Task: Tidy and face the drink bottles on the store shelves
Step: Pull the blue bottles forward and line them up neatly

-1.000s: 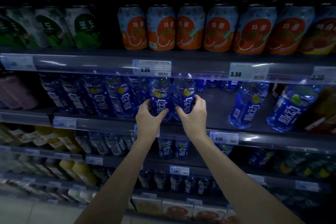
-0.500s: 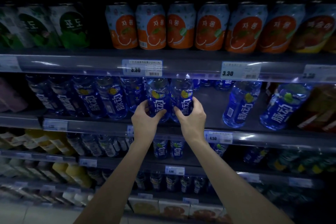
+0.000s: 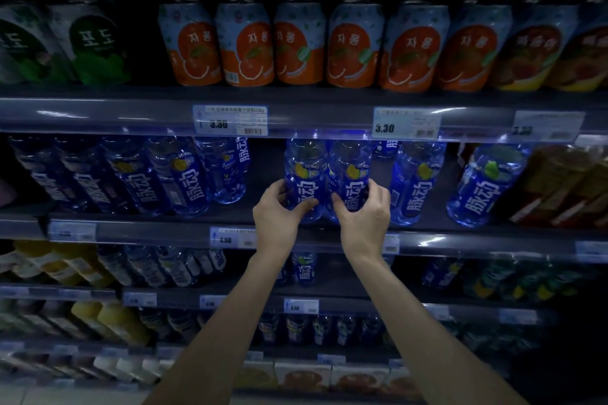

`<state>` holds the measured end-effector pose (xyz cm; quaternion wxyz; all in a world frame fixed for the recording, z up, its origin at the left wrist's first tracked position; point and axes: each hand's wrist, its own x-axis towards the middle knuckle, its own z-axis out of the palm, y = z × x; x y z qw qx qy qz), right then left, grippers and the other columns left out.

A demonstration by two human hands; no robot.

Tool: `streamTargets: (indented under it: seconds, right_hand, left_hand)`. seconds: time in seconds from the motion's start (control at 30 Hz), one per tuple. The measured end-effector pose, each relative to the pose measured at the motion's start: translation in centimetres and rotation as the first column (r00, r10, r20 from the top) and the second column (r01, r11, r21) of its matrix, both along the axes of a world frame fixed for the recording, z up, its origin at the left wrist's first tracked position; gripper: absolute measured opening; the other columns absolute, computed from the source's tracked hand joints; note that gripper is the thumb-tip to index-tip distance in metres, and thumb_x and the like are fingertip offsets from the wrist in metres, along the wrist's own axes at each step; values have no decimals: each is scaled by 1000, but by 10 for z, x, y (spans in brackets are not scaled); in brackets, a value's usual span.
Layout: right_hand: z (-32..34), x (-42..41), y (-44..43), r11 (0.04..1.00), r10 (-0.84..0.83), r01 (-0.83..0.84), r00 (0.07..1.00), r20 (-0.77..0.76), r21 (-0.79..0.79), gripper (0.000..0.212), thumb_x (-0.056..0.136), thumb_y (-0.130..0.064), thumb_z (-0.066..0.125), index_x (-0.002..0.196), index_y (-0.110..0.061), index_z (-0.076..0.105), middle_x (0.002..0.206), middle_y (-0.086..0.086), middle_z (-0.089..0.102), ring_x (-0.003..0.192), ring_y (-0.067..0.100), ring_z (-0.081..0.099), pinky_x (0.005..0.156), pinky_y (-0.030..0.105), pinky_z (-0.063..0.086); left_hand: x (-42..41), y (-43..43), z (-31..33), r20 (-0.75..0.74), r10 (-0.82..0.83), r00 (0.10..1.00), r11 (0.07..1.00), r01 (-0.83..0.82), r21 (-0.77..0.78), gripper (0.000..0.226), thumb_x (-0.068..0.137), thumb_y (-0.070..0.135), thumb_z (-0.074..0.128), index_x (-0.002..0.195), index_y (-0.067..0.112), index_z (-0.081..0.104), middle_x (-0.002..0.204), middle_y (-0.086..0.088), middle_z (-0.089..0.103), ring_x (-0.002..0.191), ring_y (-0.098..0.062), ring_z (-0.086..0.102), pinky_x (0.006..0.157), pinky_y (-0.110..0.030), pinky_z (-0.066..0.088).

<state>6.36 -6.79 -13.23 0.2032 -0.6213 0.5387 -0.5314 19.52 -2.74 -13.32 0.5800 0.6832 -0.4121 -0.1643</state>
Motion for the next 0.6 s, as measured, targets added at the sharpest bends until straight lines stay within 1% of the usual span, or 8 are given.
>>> streamTargets:
  seconds: [0.1,0.2,0.33,0.4,0.47,0.6]
  right_hand:
    - [1,-9,-1,999,-39,39,999,7,-4,68,78,-33,78,131,-2,50,120,8,54,106,16,54,88,20,40]
    - [2,-16,-2,997,-78,78,997,6,-2,68,78,-33,78,131,-1,50,121,10,54,109,22,56,90,28,45]
    - [3,-22,-3,993,-114,114,993,-12,16,69,78,-34,78,132,-2,49,121,11,55,110,24,56,90,30,46]
    - [4,-23,-2,991,-134,135,990,-35,19,70,78,-35,78,132,-2,49,121,12,56,110,26,56,91,37,49]
    - [5,-21,0,987,-159,160,986,-53,16,69,78,-35,78,131,-2,49,121,12,58,112,27,55,93,43,48]
    - [3,-18,4,988,-154,154,988,1,2,64,78,-30,78,128,-3,50,117,11,55,108,25,55,90,42,50]
  left_hand:
    - [-11,-3,2,-13,-20,1000,1000,19,-19,51,62,44,85,106,37,60,96,19,66,90,9,60,76,-14,51]
    - [-20,-5,1,-13,-35,999,999,34,-27,51,63,43,85,106,36,59,99,16,67,91,5,61,79,-19,52]
    - [-28,-8,1,-11,-58,998,998,57,-31,50,64,40,86,107,34,60,100,15,67,91,3,62,82,-23,54]
    - [-31,-9,1,-11,-49,999,998,48,-32,51,65,40,85,109,32,60,101,15,66,92,5,61,81,-21,53]
    - [-32,-9,1,-7,-38,999,999,38,-29,53,65,41,85,111,31,60,101,16,66,92,7,60,79,-16,51]
    - [-31,-8,2,-4,-32,999,999,32,-13,55,65,41,85,113,30,60,99,19,64,90,12,58,73,-8,47]
